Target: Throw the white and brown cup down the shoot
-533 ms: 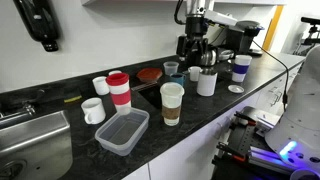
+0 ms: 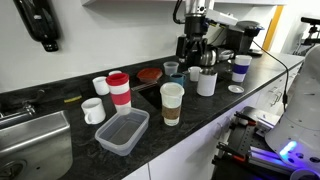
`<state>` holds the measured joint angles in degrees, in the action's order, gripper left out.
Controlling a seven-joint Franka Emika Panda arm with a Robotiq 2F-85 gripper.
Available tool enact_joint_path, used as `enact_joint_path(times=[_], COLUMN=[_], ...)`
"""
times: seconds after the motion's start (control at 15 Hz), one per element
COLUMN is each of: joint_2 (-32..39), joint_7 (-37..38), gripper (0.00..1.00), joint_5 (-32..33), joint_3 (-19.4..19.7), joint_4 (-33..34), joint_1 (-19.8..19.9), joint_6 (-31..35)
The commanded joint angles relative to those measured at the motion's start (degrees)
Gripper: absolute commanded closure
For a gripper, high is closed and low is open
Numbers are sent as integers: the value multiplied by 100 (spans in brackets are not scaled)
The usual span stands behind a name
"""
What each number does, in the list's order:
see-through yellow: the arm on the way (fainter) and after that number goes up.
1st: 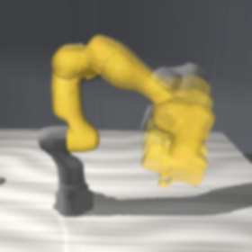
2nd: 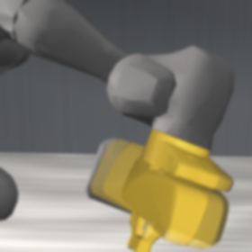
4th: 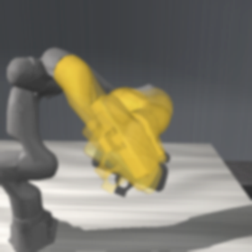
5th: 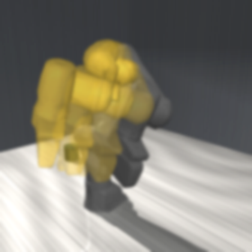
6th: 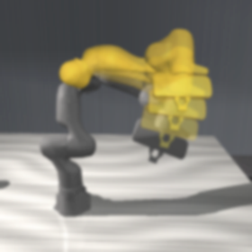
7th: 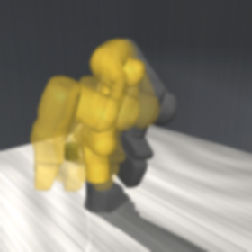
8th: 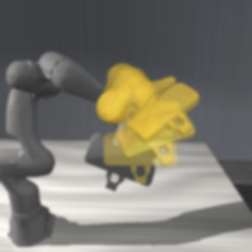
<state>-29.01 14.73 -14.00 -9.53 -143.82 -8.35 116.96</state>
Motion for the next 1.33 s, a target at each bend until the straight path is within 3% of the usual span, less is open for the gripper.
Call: enact_joint_path(times=[0.0, 0.47, 0.8, 1.07, 1.13, 1.27], joint_2=[13, 1, -647, -1126, -871, -983], joint_7=[-65, -3, 627, 1290, 1135, 1204], gripper=[0, 0, 0, 0, 0, 0], joint_5=[-101, -8, 296, 79, 170, 168], joint_3=[-85, -86, -595, -1092, -961, -1030], joint_4=[-73, -33, -697, -1511, -1173, -1305], joint_1=[-111, -77, -101, -394, -360, -411], joint_6=[109, -1, 980, 1575, 1137, 1199])
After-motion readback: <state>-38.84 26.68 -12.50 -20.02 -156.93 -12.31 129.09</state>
